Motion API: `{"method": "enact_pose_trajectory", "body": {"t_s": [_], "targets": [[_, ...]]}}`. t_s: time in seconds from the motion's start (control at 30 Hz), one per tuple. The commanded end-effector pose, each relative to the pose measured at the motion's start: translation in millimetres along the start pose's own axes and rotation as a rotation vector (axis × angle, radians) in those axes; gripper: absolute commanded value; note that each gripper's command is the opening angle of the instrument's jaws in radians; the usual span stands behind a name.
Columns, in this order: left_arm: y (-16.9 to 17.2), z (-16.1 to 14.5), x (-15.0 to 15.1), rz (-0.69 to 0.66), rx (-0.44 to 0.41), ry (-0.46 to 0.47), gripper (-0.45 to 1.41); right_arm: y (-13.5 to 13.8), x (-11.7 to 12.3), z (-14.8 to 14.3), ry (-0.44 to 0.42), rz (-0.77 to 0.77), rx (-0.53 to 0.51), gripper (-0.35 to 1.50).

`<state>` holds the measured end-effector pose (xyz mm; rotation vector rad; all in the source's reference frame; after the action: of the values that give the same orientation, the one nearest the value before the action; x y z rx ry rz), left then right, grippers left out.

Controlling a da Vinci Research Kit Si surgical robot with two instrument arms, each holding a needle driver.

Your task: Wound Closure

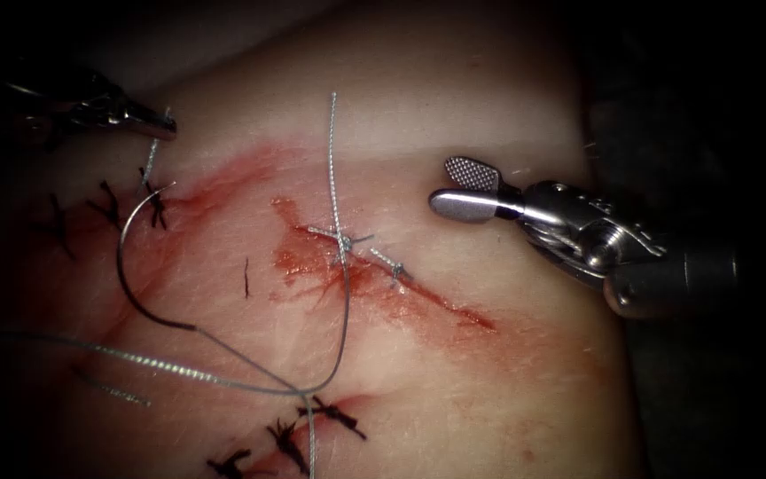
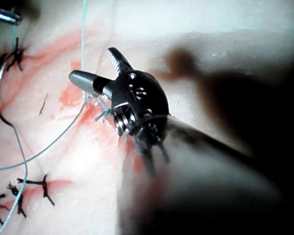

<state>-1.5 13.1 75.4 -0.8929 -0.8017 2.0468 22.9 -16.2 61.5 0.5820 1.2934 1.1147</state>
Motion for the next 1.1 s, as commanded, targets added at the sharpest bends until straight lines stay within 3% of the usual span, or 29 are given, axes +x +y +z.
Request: {"method": "enact_pose_trajectory", "body": {"t_s": [0.03,0.27,0.37,0.63,0.67,0.8,0.83,0.87,0.97,1.1], "targets": [[0.1,0.9,0.5,-0.009,-0.013,0.017,-0.45,-0.1,-0.5,0.8,0.000,-0.001,0.003,1.33],[1.9,1.6,3.2,-0.054,-0.075,0.105,-0.45,-0.1,-0.7,0.9,0.000,-0.003,0.003,1.33],[2.6,2.1,3.9,-0.066,-0.070,0.113,-0.30,-0.1,-0.7,1.0,0.000,-0.004,0.002,1.33],[2.1,5.3,4.2,-0.067,-0.055,0.125,-0.15,-0.1,-0.9,1.1,0.001,-0.006,0.002,1.37],[2.0,5.8,4.2,-0.065,-0.056,0.122,-0.06,-0.1,-0.9,1.1,0.001,-0.006,0.002,1.37],[1.0,8.2,3.9,-0.054,-0.063,0.108,0.78,-0.2,-1.0,1.1,0.001,-0.006,0.001,1.37],[0.7,8.6,3.9,-0.051,-0.066,0.104,0.88,-0.2,-1.0,1.1,0.001,-0.006,0.002,1.37],[0.3,9.0,3.8,-0.040,-0.070,0.101,1.11,-0.2,-1.0,1.1,0.001,-0.006,0.002,1.38],[-0.7,10.0,3.4,0.023,-0.022,0.062,1.36,-0.2,-1.0,1.1,0.001,-0.006,0.002,1.38],[-1.6,10.5,2.7,0.069,0.040,-0.026,1.38,-0.3,-1.0,1.1,0.001,-0.006,0.002,1.40]]}}
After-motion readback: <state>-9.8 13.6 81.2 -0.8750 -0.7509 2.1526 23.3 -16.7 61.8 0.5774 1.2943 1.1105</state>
